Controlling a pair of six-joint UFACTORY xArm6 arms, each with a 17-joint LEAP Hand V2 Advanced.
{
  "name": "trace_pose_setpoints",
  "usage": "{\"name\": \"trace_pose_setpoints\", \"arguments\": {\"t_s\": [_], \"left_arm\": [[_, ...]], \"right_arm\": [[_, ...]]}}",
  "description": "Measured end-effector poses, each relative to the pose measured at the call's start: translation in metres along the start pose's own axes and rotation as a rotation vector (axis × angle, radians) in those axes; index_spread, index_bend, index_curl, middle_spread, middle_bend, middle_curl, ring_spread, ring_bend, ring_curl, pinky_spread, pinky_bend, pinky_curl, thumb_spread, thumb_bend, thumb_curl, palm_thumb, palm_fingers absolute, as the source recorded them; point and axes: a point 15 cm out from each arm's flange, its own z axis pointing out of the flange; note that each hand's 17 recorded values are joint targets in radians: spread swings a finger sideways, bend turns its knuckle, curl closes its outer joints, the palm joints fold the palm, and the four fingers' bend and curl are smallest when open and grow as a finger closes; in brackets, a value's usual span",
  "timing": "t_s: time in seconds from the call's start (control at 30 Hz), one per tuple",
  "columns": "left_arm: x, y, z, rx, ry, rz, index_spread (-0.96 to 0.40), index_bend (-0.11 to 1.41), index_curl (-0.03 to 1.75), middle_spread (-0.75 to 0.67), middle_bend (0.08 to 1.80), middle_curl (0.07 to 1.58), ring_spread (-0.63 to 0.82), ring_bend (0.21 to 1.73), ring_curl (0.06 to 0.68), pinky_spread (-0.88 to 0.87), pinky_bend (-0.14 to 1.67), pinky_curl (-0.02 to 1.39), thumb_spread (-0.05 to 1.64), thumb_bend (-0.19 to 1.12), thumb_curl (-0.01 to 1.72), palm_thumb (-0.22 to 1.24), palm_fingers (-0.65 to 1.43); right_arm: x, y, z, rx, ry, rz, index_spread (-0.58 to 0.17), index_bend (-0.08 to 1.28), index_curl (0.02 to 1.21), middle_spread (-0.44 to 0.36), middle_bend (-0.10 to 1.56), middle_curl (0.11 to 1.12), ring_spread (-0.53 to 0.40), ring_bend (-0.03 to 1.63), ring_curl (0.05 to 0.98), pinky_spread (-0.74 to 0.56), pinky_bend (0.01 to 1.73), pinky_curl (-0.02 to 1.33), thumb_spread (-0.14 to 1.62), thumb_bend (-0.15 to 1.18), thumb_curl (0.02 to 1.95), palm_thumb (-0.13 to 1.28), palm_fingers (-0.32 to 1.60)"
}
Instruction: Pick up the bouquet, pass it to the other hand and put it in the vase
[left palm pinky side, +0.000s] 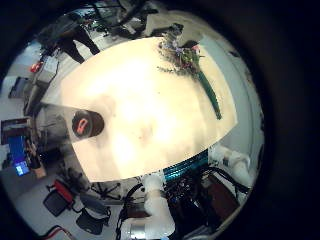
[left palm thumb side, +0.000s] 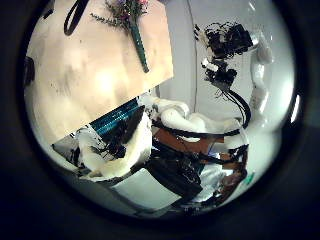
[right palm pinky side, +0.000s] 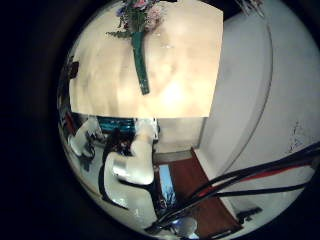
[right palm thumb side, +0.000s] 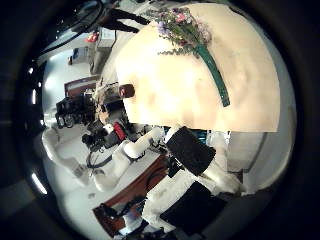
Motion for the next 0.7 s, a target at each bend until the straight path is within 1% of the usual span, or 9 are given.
{"name": "trace_pose_setpoints", "arguments": {"t_s": [0.23,0.3,0.43,0.6,0.7], "left_arm": [[0.001,0.003,-0.01,0.021,-0.01,0.001,-0.02,0.18,0.37,0.31,0.2,0.34,0.51,0.49,0.198,0.5,0.18,0.26,1.17,-0.02,0.33,0.35,0.16],[-0.002,0.001,-0.01,0.018,-0.008,-0.006,-0.02,0.18,0.37,0.31,0.2,0.34,0.51,0.49,0.198,0.5,0.18,0.25,1.17,-0.02,0.33,0.35,0.16],[-0.007,-0.006,-0.002,-0.011,0.006,-0.012,-0.02,0.18,0.37,0.31,0.2,0.35,0.51,0.49,0.198,0.5,0.18,0.25,1.17,-0.02,0.33,0.35,0.16],[-0.008,-0.016,0.003,-0.027,0.015,0.013,-0.02,0.18,0.37,0.31,0.2,0.35,0.51,0.49,0.197,0.51,0.18,0.25,1.17,-0.02,0.33,0.35,0.16],[-0.007,-0.026,0.001,-0.034,0.016,0.041,-0.02,0.18,0.37,0.31,0.2,0.35,0.52,0.49,0.196,0.51,0.18,0.25,1.17,-0.02,0.33,0.35,0.16]], "right_arm": [[0.011,0.002,-0.002,0.003,0.006,-0.004,-0.271,0.16,0.29,0.054,0.22,0.36,0.16,0.48,0.246,0.38,0.37,0.28,1.31,-0.01,0.34,0.51,0.29],[0.013,0.001,0.0,-0.003,0.003,-0.004,-0.27,0.16,0.29,0.056,0.23,0.37,0.159,0.49,0.244,0.38,0.38,0.28,1.31,-0.01,0.34,0.51,0.3],[0.018,-0.002,0.002,-0.002,-0.004,0.006,-0.27,0.15,0.29,0.055,0.23,0.37,0.15,0.51,0.246,0.38,0.39,0.28,1.31,-0.01,0.33,0.52,0.31],[0.018,-0.007,0.011,-0.042,-0.029,0.013,-0.256,0.14,0.27,0.058,0.25,0.37,0.12,0.57,0.256,0.37,0.43,0.28,1.31,-0.01,0.33,0.52,0.35],[0.017,-0.015,0.016,-0.049,-0.048,0.022,-0.234,0.13,0.26,0.058,0.26,0.38,0.1,0.62,0.268,0.37,0.46,0.28,1.31,-0.01,0.33,0.52,0.37]]}}
